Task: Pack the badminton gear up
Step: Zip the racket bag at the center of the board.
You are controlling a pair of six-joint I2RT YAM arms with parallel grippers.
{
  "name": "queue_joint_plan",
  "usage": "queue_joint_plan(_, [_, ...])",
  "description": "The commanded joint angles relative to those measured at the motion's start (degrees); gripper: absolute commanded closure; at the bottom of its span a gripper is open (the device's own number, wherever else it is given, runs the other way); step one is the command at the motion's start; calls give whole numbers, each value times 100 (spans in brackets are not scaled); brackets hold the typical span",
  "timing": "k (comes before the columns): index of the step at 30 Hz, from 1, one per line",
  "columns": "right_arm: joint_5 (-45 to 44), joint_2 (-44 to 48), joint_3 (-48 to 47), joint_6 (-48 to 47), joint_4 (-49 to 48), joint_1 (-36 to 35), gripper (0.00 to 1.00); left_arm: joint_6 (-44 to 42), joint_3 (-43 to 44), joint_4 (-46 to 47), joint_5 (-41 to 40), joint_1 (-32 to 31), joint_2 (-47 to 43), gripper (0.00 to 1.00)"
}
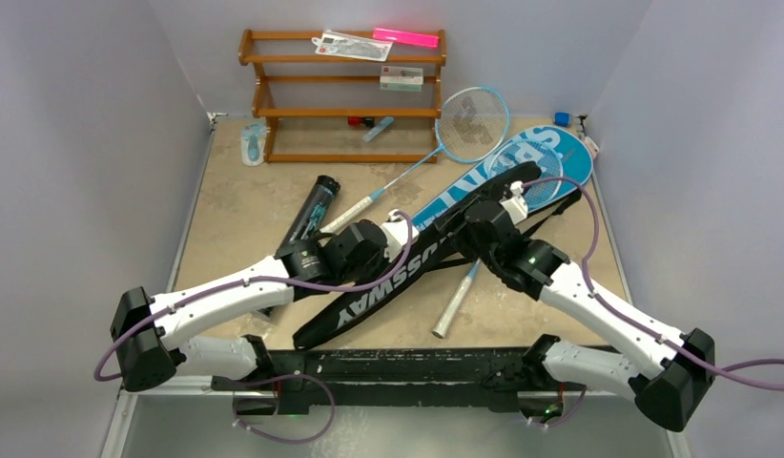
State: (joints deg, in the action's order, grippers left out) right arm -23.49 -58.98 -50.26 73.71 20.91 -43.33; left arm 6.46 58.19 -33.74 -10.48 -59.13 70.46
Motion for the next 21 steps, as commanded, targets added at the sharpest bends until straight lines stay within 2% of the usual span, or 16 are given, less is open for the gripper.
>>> queue_joint_plan(1, [-554,-178,-316,343,-92,15,41,79,19,437,49,-83,-173,100])
queue_joint_plan(7, [-608,-482,-496,346,-119,52,47,43,5,468,142,-157,-174,100])
queue_joint_plan(9, [-615,-544,-515,350,-134,61,52,40,8,471,122,-177,-180,100])
queue_joint_plan(12, [-547,-588,-509,353,-149,74,66,40,19,465,87,-194,-181,98])
queue_joint_plan(13, [-522,-588,-497,353,-170,76,73,52,28,469,75,-209,-186,91])
queue_joint_plan(15, [-464,-605,-485,354,-199,83,85,127,32,509,-86,-302,-199,68])
queue_joint_plan(16, [-430,-618,-492,365,-207,82,89,162,38,540,-268,-434,-182,63])
queue_joint_plan(18, [-377,-646,-525,372,-192,97,96,224,64,616,-816,-774,-103,56])
queue_joint_plan(21, [-329,-693,-585,410,-149,105,100,276,176,609,-1630,-1160,159,51])
